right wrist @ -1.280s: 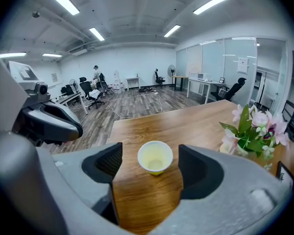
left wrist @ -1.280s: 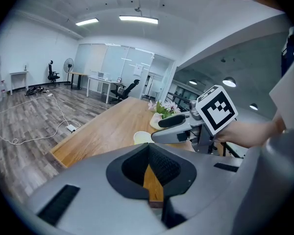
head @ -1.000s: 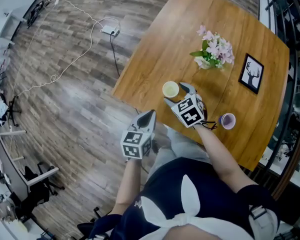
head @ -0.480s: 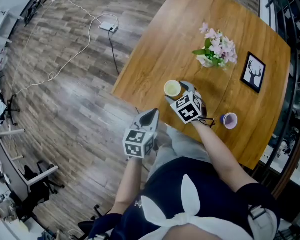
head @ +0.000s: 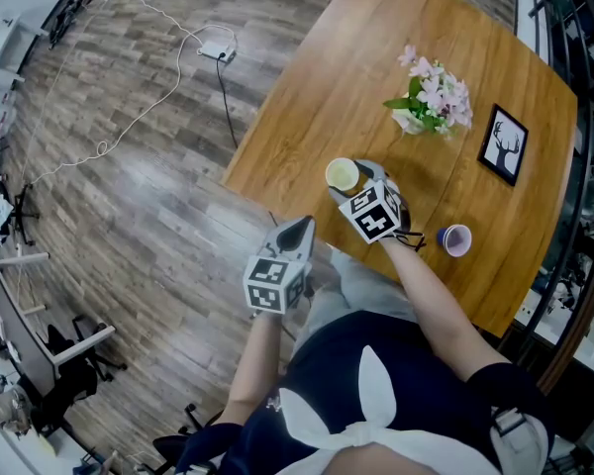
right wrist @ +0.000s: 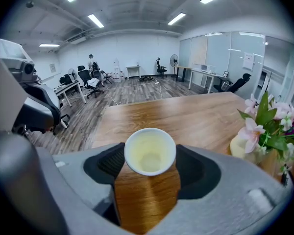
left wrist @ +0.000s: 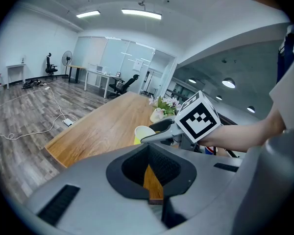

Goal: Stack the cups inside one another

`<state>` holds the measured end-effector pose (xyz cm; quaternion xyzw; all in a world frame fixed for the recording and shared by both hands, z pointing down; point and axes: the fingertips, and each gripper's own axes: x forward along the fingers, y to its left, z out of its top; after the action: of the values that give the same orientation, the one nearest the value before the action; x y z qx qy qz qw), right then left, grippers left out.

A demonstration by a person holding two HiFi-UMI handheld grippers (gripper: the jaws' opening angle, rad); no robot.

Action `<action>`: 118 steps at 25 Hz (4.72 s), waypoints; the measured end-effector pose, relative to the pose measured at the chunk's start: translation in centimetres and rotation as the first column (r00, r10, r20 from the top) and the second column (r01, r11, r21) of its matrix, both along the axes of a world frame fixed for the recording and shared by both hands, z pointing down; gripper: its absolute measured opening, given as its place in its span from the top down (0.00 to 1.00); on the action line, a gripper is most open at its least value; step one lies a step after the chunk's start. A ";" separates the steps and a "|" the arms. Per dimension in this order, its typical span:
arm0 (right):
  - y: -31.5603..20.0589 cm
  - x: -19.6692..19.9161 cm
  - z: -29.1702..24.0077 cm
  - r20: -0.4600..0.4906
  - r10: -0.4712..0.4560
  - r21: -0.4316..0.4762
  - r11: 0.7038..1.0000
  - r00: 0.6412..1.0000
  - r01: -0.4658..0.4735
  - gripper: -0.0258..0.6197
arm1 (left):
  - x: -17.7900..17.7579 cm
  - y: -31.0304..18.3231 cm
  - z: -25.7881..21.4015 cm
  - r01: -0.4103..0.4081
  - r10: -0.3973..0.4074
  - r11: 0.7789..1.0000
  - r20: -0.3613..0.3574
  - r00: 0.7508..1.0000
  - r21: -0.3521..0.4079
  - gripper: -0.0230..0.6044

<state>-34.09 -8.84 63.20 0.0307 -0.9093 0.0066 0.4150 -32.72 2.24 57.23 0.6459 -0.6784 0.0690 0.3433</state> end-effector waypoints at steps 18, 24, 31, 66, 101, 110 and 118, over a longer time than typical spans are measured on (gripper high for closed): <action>1.1 0.6 -5.4 0.101 -0.050 0.032 0.998 0.994 0.047 0.47 | 0.4 -0.1 -1.2 -0.003 0.002 1.000 0.022 1.000 0.029 0.94; 0.9 1.5 -9.8 0.199 -0.046 0.090 0.996 0.979 0.028 0.47 | 1.4 0.0 -1.8 -0.022 0.021 0.999 0.033 0.999 0.042 0.94; 1.0 3.3 -14.0 0.312 0.005 0.096 0.995 0.950 -0.037 0.47 | 2.7 0.1 -2.6 -0.017 0.014 0.998 0.046 0.999 0.058 0.94; -0.9 18.4 -16.9 0.276 0.175 0.190 0.954 0.945 -0.232 0.47 | 11.5 -2.7 -5.0 -0.201 0.195 0.976 0.078 0.978 0.087 0.94; -5.2 34.8 -14.8 0.256 0.507 0.119 0.829 0.823 -0.547 0.47 | 21.8 -8.3 -4.0 -0.462 0.460 0.884 0.054 0.887 0.070 0.94; -4.6 34.9 -13.7 0.237 0.510 0.094 0.835 0.827 -0.542 0.46 | 21.7 -8.7 -4.0 -0.464 0.460 0.883 0.056 0.886 0.079 0.94; -4.2 35.2 -11.7 0.181 0.505 0.075 0.849 0.844 -0.523 0.46 | 22.2 -7.9 -3.5 -0.472 0.470 0.880 0.048 0.882 0.056 0.94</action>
<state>1.06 -13.02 51.52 0.2979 -0.8957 0.0649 0.3236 -10.57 -5.70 53.71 0.8009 -0.5088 0.1387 0.2835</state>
